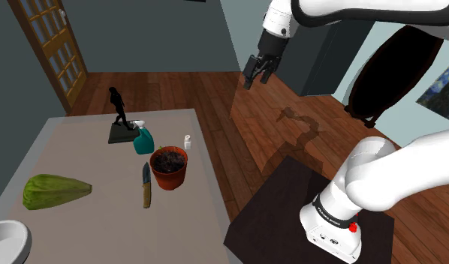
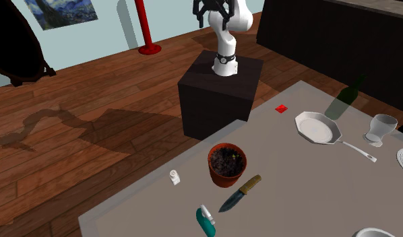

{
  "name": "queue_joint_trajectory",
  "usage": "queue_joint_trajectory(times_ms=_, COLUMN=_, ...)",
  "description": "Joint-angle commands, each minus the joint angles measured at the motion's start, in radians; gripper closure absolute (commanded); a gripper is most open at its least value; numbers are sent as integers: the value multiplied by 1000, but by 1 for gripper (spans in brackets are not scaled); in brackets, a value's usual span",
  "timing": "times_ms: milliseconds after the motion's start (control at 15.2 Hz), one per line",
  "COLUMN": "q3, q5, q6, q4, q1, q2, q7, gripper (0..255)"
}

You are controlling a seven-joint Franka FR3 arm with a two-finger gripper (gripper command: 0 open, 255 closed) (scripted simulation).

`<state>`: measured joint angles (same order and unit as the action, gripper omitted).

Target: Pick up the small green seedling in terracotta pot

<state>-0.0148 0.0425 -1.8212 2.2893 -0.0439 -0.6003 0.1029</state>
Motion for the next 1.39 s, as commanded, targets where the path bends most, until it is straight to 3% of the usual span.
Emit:
queue_joint_trajectory(times_ms=0, q3=16, q5=5, q6=-48, q4=9, q1=-9, q2=43, q7=11, gripper=0)
queue_joint_trajectory(times_ms=660, q3=85, q5=3, q6=-277, q4=-55, q1=-44, q2=364, q7=60, gripper=0)
queue_joint_trajectory(times_ms=1320, q3=133, q5=-52, q6=-423, q4=-239, q1=-80, q2=726, q7=127, gripper=0)
